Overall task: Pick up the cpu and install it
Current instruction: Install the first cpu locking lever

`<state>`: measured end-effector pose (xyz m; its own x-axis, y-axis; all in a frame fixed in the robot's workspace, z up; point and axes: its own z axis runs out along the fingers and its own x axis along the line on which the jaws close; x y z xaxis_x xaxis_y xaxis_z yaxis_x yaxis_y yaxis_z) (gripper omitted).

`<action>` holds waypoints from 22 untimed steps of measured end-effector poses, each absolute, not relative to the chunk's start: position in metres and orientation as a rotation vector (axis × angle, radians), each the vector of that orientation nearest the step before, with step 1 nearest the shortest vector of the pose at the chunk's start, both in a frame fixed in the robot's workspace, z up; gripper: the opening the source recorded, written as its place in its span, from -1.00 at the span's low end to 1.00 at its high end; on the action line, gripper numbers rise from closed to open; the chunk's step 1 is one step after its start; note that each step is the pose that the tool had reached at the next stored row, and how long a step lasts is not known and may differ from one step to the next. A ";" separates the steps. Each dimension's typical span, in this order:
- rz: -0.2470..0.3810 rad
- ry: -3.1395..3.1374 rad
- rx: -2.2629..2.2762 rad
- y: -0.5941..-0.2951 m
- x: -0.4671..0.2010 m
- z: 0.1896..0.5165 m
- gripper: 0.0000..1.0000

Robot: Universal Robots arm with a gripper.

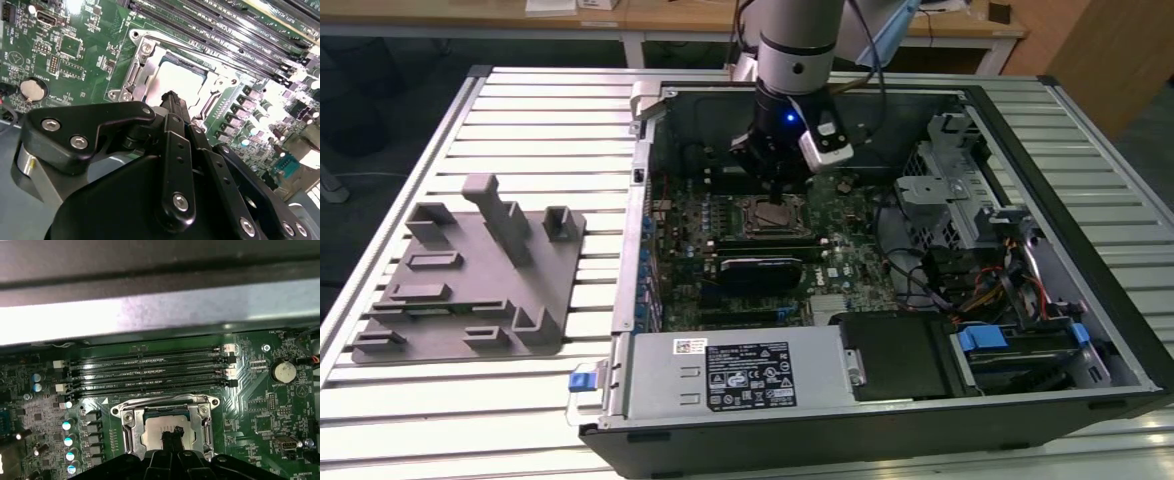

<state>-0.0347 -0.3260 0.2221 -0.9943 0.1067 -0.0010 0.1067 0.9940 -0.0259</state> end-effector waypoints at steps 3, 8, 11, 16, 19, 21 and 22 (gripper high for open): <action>0.041 -3.139 -0.167 -0.326 -0.035 0.227 -0.79; 0.040 -3.142 -0.166 -0.326 -0.035 0.236 -0.79; 0.040 -3.144 -0.166 -0.326 -0.035 0.241 -0.79; 0.040 -3.145 -0.166 -0.326 -0.035 0.244 -0.79; 0.041 -3.145 -0.166 -0.328 -0.035 0.245 -0.79; 0.041 -3.145 -0.166 -0.328 -0.035 0.246 -0.79; 0.041 -3.145 -0.166 -0.329 -0.035 0.246 -0.79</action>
